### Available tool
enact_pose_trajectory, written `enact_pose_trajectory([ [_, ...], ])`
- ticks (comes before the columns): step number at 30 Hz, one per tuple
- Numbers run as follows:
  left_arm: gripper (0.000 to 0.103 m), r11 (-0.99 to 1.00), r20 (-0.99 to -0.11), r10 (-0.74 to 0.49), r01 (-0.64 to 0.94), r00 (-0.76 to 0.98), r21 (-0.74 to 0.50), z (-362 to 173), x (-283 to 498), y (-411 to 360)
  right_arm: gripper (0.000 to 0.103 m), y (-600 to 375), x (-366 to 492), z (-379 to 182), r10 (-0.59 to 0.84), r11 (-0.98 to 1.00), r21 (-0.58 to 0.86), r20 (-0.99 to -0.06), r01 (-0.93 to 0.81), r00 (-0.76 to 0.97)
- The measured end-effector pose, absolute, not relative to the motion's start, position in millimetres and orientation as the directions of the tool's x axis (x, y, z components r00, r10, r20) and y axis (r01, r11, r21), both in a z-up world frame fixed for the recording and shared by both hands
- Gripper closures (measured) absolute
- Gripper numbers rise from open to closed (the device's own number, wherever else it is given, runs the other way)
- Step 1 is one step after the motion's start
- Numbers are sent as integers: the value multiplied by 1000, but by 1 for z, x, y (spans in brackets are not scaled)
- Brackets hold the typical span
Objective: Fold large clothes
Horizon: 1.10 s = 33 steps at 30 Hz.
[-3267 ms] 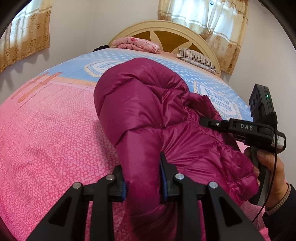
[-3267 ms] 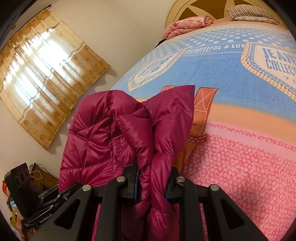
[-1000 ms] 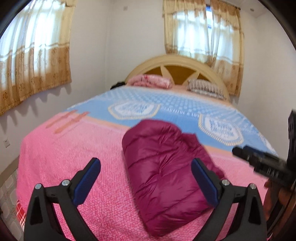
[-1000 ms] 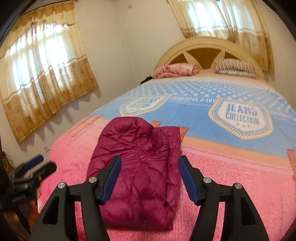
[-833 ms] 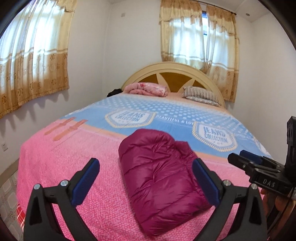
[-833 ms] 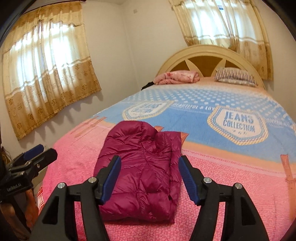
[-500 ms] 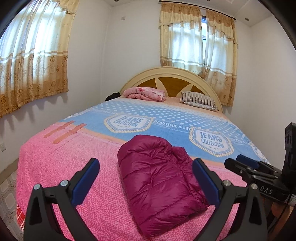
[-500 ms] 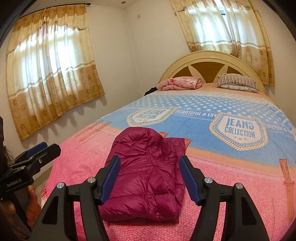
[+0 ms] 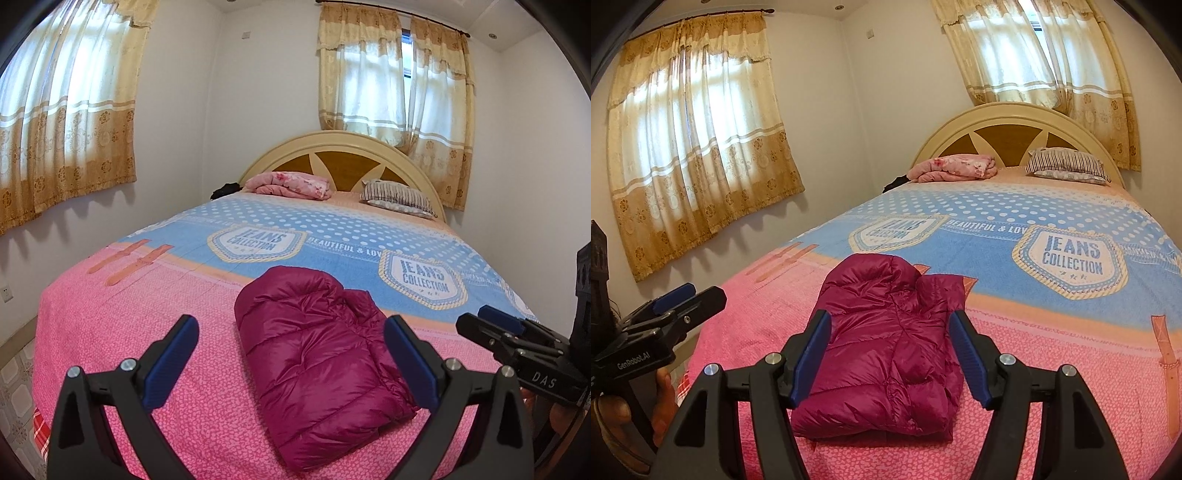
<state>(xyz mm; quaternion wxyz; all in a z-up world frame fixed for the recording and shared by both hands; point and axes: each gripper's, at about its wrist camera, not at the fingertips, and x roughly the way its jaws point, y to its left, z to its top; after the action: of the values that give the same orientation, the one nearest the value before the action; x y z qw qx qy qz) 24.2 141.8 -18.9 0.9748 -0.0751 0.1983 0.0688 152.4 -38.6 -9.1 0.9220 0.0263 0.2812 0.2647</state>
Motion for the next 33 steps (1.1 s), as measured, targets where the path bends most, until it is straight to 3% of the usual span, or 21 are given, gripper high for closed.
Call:
enact_pose_trajectory([
  [33, 0, 982, -411, 118, -168, 904, -87, -18, 29, 145, 36, -39, 145, -6, 537, 837, 208, -487, -506, 688],
])
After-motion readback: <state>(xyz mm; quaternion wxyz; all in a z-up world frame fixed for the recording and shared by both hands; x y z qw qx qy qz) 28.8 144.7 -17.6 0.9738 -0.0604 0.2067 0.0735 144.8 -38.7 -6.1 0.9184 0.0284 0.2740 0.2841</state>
